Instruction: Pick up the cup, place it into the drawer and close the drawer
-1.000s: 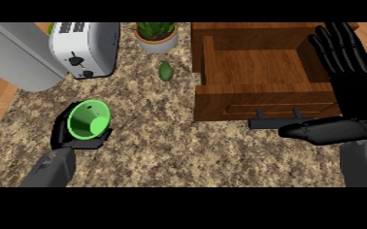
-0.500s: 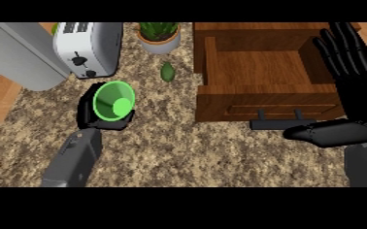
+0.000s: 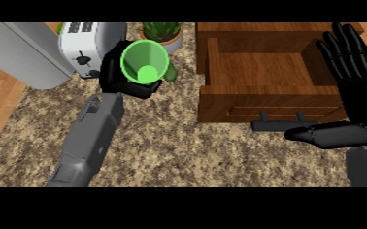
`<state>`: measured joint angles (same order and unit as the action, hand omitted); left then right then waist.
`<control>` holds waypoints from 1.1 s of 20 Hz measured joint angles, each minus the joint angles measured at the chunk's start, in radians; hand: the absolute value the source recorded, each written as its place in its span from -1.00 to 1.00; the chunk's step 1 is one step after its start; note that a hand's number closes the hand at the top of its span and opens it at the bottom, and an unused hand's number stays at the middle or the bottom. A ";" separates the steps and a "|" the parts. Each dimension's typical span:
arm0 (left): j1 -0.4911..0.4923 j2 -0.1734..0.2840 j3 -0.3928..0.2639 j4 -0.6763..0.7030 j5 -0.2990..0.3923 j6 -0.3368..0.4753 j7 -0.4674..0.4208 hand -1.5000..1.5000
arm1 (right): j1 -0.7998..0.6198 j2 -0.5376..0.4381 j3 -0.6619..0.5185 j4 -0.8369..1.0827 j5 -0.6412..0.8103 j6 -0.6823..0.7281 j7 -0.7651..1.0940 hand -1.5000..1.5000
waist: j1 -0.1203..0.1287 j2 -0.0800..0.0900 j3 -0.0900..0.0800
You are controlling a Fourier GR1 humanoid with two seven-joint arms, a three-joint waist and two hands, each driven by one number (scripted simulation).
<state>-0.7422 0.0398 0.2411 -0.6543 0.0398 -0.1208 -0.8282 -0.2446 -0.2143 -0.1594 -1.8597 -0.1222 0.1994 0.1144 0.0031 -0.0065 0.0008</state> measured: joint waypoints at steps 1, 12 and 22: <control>-0.022 -0.008 -0.018 -0.023 0.008 0.015 0.033 1.00 | -0.003 0.000 0.000 0.008 0.003 0.001 -0.008 -1.00 | 0.000 0.000 0.000; -0.302 -0.038 -0.199 -0.116 0.091 0.272 0.378 1.00 | -0.013 0.003 -0.004 0.020 0.018 -0.007 -0.027 -1.00 | -0.022 0.006 0.000; -0.560 -0.040 -0.340 0.156 0.188 0.455 0.549 1.00 | -0.059 0.003 0.001 0.080 0.014 0.009 -0.061 -1.00 | -0.067 0.020 0.001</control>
<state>-1.3025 0.0002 -0.0992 -0.4978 0.2278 0.3347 -0.2793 -0.3038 -0.2117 -0.1582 -1.7802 -0.1084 0.2082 0.0535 -0.0643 0.0137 0.0015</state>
